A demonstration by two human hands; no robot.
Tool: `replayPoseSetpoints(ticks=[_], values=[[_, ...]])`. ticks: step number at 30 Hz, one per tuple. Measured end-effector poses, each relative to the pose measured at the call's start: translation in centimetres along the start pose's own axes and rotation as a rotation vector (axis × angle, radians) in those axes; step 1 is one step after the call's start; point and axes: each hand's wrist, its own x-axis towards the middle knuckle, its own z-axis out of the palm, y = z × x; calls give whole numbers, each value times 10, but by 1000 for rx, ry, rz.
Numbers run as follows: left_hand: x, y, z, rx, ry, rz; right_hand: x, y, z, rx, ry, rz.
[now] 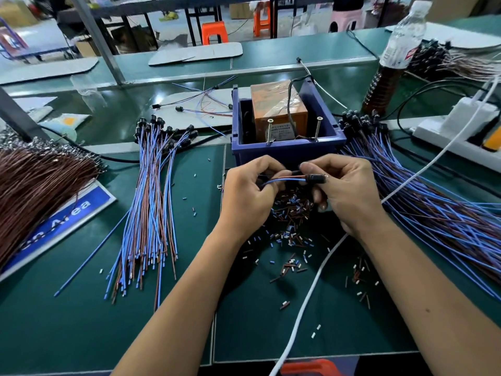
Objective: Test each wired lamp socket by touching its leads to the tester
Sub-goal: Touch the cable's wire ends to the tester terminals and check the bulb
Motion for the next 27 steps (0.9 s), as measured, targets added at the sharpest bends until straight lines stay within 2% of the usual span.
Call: replayPoseSetpoints(ticks=[12,16,27], values=[[2,-1,-2,-106,79,-14,2,0,-3,175,47,74],[1,0,-1,-77,56,23,-2,2,1,60,-32,22],[0,-3,0,67,4,96,-4,2,2,-141,-35,-14]])
